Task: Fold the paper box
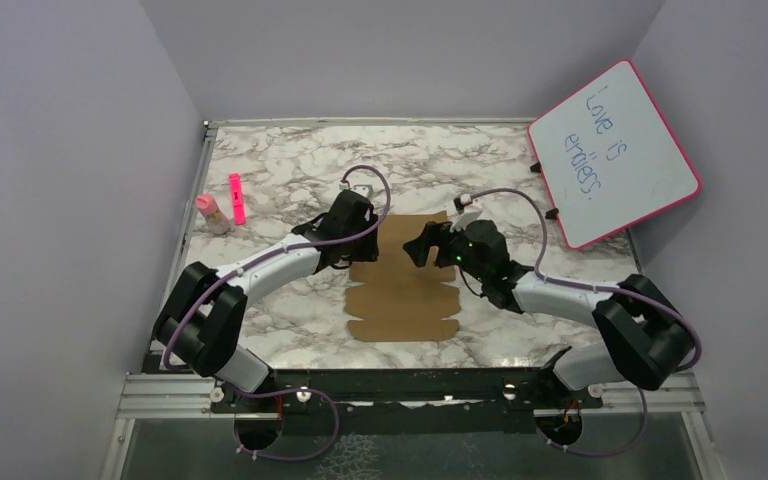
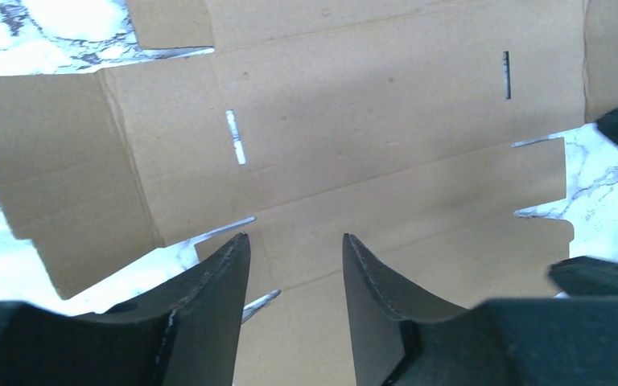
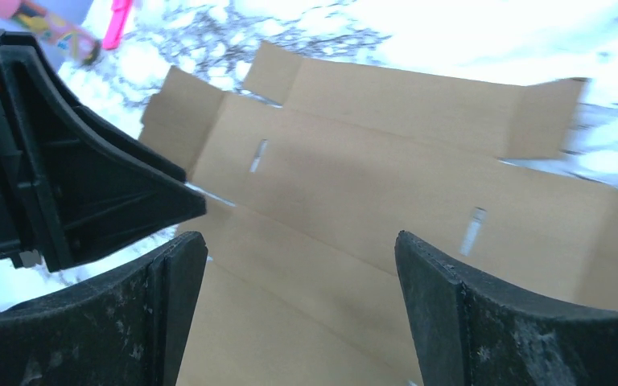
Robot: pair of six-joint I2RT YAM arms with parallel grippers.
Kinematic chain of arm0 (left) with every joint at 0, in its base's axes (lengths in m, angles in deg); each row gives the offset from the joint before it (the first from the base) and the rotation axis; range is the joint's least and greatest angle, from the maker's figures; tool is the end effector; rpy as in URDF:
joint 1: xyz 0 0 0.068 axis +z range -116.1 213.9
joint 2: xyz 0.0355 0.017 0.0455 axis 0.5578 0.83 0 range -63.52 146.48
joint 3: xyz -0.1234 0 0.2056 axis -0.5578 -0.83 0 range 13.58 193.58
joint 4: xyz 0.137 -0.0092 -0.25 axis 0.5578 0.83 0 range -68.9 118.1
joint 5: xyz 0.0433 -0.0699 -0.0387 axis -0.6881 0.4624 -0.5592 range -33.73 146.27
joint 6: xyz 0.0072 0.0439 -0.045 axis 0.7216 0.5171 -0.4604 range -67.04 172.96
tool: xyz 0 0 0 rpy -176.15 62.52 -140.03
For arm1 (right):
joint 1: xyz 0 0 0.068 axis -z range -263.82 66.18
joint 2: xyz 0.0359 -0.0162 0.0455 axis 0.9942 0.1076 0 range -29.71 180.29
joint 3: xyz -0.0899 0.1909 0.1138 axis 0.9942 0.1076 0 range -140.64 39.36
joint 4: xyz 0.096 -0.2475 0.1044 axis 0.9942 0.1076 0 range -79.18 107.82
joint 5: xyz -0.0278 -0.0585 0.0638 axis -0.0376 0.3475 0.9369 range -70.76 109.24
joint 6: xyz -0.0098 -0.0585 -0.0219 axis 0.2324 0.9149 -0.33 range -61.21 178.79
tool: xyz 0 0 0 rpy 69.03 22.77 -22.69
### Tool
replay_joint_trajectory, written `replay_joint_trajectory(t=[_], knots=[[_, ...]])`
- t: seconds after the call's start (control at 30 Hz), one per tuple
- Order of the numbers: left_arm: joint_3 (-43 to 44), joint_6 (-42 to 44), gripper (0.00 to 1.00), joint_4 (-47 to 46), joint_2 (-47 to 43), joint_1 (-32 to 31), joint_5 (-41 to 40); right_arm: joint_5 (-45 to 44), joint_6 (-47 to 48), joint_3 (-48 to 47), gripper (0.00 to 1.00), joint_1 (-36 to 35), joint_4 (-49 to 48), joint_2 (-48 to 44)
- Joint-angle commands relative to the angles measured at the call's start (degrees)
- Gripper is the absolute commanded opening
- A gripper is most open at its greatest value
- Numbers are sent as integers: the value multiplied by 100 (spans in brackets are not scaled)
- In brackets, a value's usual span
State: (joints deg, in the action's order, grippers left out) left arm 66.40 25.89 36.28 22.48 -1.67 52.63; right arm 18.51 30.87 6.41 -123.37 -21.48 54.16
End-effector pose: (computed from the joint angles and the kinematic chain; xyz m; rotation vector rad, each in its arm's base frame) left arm 0.2819 -0.1978 0.1534 0.1525 2.4523 -0.4188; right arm 0.2537 0.2086 0.1307 -0.1911 1.9654 0.7770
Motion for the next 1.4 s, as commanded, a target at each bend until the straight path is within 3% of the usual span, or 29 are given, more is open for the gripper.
replay_joint_trajectory(t=[0.0,0.27,0.7,1.07,1.27,1.37], knots=[[216,80,50,-302,218,25,483,-391,182,436,92,267,971,-715],[205,29,64,-808,688,27,810,-100,-111,980,88,749,1570,-1293],[129,-61,65,-1245,1323,24,1199,547,-857,1330,76,1120,819,-563],[15,-179,65,-1364,1429,23,1364,947,-1000,1179,48,1125,925,-470],[-51,-219,65,-1395,1364,21,1367,848,-665,769,19,1124,1539,-557],[-86,-249,65,-1409,1329,15,1370,851,-417,546,10,1125,1844,-618]])
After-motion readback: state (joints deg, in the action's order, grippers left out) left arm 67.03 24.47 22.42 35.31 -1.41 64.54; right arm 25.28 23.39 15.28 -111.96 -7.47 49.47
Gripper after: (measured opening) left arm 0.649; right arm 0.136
